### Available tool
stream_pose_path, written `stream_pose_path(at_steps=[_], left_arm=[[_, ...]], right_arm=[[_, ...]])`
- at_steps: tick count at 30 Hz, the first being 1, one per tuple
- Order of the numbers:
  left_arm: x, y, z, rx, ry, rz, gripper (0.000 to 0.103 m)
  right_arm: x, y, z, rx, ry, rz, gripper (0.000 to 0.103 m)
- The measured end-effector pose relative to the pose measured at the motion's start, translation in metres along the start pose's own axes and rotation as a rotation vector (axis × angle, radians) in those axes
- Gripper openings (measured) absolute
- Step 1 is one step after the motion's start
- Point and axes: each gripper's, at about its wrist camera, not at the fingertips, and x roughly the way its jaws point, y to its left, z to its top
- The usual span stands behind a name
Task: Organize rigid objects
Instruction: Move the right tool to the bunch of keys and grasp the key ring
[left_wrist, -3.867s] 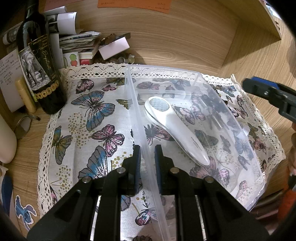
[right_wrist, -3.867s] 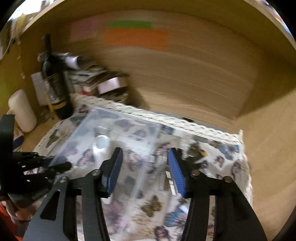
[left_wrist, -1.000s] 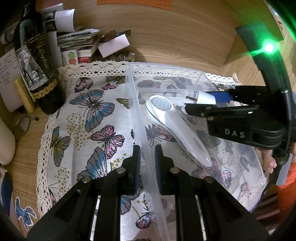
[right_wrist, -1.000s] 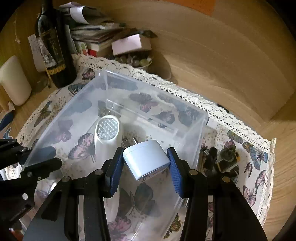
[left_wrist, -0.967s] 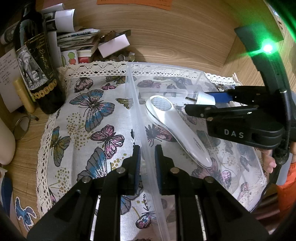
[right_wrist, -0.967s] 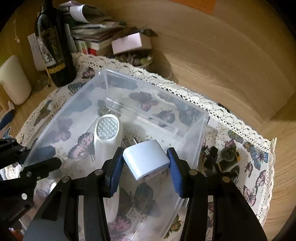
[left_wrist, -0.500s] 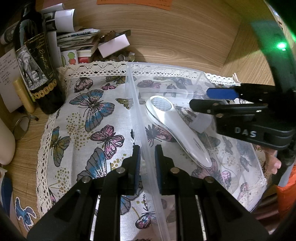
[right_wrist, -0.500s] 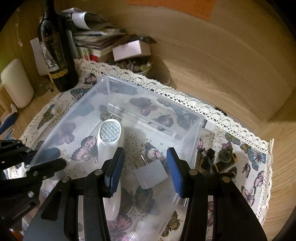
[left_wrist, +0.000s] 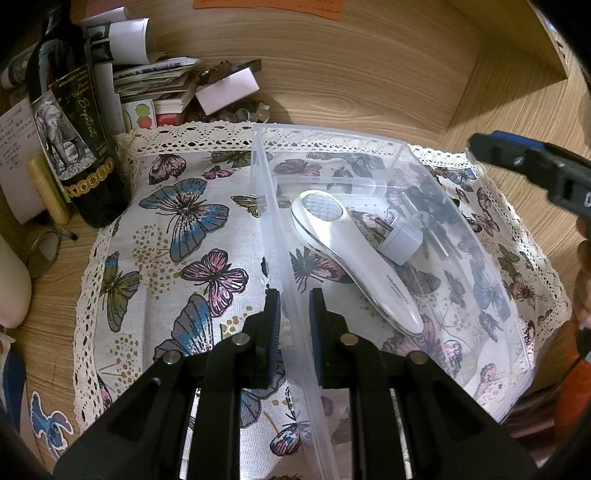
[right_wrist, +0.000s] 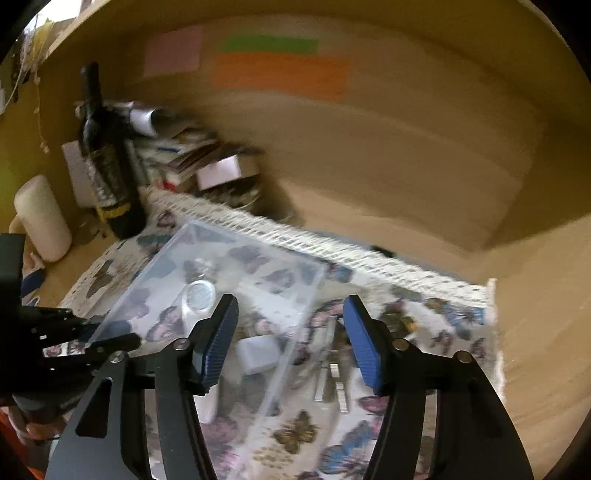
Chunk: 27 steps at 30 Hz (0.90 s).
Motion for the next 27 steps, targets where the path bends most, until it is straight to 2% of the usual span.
stream_pose_path(at_steps=[5, 11, 18, 27], left_arm=[[0.0, 0.0, 0.0, 0.0, 0.0, 0.0, 0.015], [0.0, 0.0, 0.0, 0.0, 0.0, 0.002, 0.015], [0.0, 0.0, 0.0, 0.001, 0.001, 0.001, 0.015], [0.0, 0.0, 0.0, -0.003, 0.002, -0.002, 0.015]], right_arm=[[-0.005, -0.024, -0.01, 0.048, 0.001, -0.05, 0.059], [0.016, -0.051, -0.036, 0.107, 0.079, -0.096, 0.059], [0.055, -0.073, -0.065, 0.141, 0.206, -0.086, 0.059], [0.085, -0.086, -0.062, 0.181, 0.236, -0.036, 0.057]])
